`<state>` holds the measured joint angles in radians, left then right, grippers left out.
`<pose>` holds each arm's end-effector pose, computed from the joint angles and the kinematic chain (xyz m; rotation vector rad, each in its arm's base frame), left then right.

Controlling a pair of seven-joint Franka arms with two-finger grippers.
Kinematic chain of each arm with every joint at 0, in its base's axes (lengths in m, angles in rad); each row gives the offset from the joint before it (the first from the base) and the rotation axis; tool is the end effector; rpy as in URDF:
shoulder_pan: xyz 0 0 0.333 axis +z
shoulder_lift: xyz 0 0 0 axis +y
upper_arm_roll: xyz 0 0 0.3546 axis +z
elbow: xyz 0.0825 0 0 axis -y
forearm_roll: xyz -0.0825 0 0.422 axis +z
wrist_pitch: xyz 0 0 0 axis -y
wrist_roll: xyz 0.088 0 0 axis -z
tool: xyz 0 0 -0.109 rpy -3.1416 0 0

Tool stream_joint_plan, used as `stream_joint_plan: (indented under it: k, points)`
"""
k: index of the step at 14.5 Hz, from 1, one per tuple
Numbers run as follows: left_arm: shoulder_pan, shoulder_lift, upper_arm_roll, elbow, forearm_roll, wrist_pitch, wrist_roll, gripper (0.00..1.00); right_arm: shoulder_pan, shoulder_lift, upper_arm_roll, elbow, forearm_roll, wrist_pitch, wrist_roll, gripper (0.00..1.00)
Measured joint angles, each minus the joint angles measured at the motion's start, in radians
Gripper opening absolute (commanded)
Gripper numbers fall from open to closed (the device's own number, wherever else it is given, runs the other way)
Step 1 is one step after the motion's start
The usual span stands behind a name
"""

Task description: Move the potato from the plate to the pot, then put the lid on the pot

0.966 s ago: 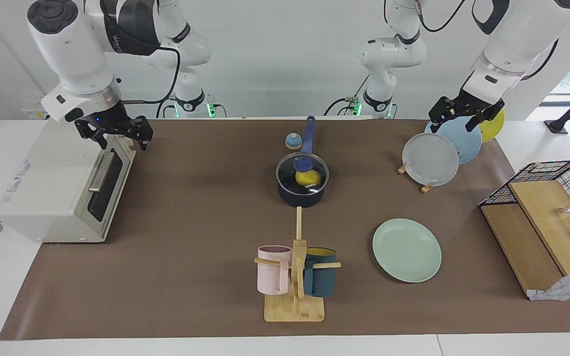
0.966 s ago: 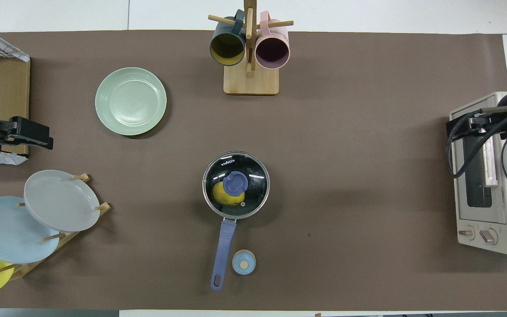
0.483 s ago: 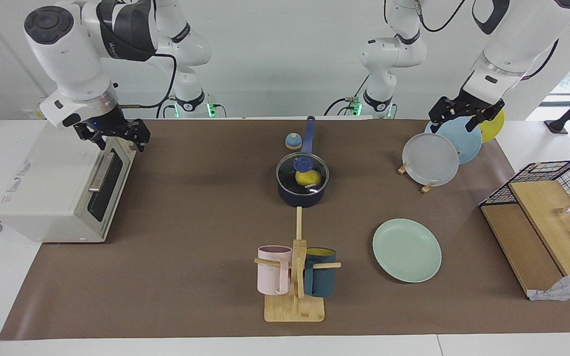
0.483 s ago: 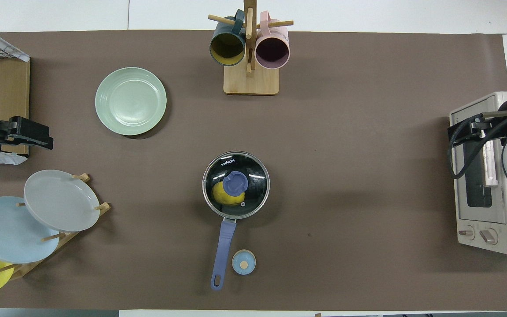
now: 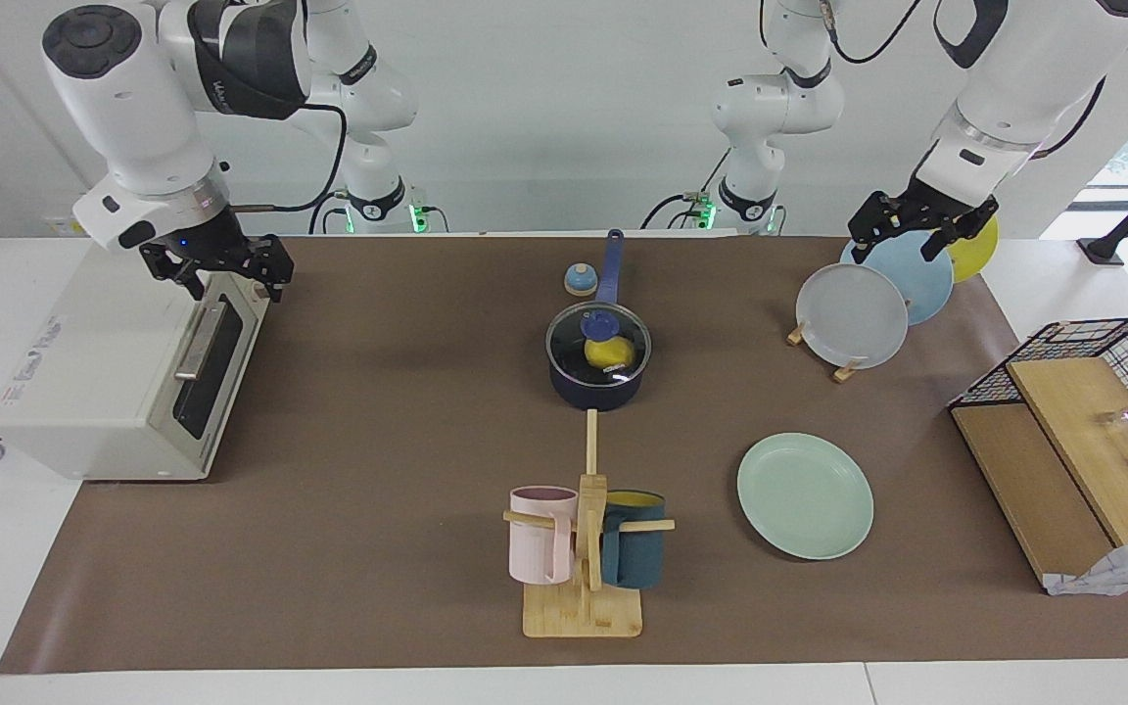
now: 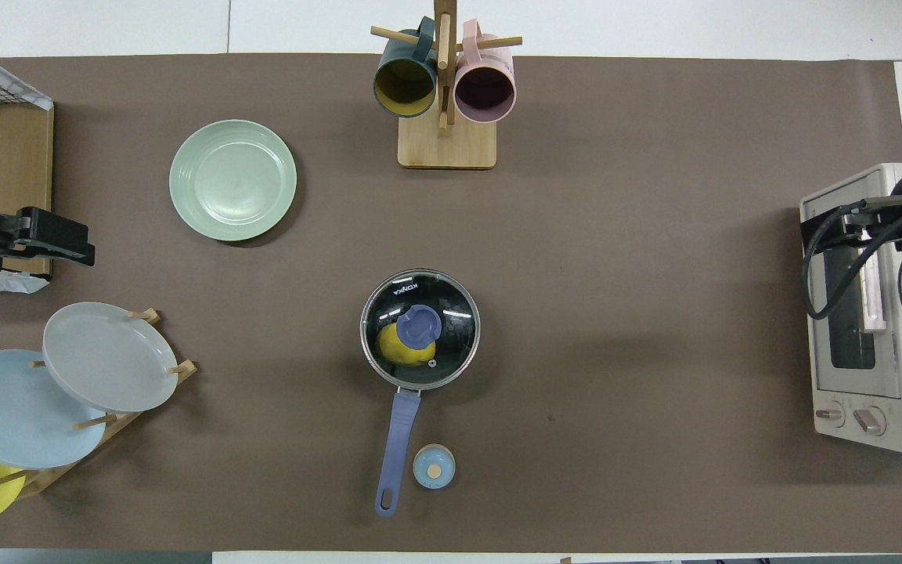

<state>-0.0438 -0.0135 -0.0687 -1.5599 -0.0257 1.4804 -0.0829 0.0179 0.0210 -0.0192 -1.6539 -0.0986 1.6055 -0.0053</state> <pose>0.5742 -0.0682 0.6669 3.1212 -0.0484 -0.1064 0.5985 -0.0111 0.6097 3.0412 0.0165 -0.1061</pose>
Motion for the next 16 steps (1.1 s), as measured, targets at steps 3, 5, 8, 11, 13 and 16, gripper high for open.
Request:
stream_joint_plan:
  k: [3, 5, 8, 11, 13, 16]
  points:
    - [0.0, 0.0, 0.0, 0.0, 0.0, 0.0, 0.0, 1.0, -0.001, 0.0, -0.001, 0.0, 0.0, 0.0, 0.0, 1.0]
    - [0.0, 0.0, 0.0, 0.0, 0.0, 0.0, 0.0, 1.0, -0.013, 0.0, -0.001, -0.001, 0.005, 0.0, 0.0, 1.0]
    - [0.0, 0.0, 0.0, 0.0, 0.0, 0.0, 0.0, 1.0, -0.025, -0.001, -0.001, -0.001, 0.016, 0.0, -0.001, 1.0]
    - [0.0, 0.0, 0.0, 0.0, 0.0, 0.0, 0.0, 1.0, -0.022, -0.004, 0.004, -0.001, 0.027, 0.0, -0.001, 1.0]
    - [0.0, 0.0, 0.0, 0.0, 0.0, 0.0, 0.0, 1.0, -0.02, -0.01, 0.011, -0.001, 0.033, 0.002, -0.001, 1.0]
    - [0.0, 0.0, 0.0, 0.0, 0.0, 0.0, 0.0, 1.0, -0.022, -0.013, 0.012, -0.001, 0.034, 0.02, -0.001, 1.0]
